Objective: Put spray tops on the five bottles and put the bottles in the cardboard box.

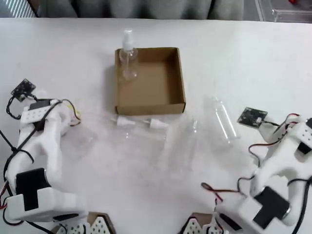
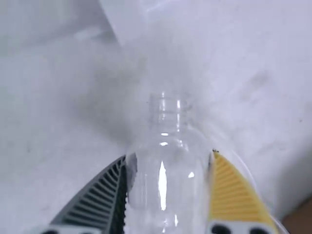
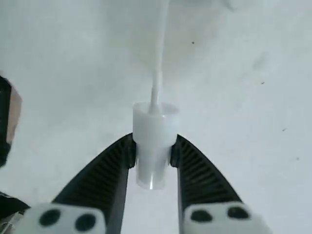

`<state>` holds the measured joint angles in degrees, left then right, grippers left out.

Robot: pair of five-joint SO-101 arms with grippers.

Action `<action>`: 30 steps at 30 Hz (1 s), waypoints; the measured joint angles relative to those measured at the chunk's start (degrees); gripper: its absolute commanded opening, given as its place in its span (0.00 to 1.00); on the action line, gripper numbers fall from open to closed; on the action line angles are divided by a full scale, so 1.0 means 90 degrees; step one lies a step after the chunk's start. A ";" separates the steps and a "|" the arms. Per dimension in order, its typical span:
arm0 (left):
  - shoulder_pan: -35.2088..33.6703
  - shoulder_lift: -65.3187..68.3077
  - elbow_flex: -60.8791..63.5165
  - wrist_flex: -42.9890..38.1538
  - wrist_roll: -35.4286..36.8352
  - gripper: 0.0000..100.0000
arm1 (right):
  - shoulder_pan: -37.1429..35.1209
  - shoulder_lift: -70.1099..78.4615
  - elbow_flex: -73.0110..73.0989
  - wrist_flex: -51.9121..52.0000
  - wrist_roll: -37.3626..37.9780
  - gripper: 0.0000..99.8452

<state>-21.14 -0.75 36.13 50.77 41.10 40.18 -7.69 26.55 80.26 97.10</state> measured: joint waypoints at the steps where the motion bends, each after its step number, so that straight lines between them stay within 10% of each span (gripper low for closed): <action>1: 0.0000 0.0000 0.0000 0.0000 0.0000 0.02 | 0.0078 0.0293 -0.0078 -0.0176 0.0127 0.21; 9: 0.0000 0.0000 0.0000 0.0000 0.0000 0.02 | 0.0293 0.1602 -0.0703 -0.1094 0.0156 0.23; 14: 0.0000 0.0000 0.0000 0.0000 -0.0020 0.02 | 0.0361 0.1553 -0.1094 -0.1104 -0.1495 0.00; 20: 0.0000 0.0000 0.0000 0.0000 -0.0107 0.02 | 0.0723 0.1241 -0.1104 -0.1094 -0.3673 0.02; 30: 0.0000 0.0000 0.0000 0.0000 -0.0186 0.02 | 0.1162 0.1162 0.0107 -0.1114 -0.4161 0.01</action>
<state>-21.14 -0.75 36.13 50.77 39.43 50.64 2.77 27.52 70.24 59.65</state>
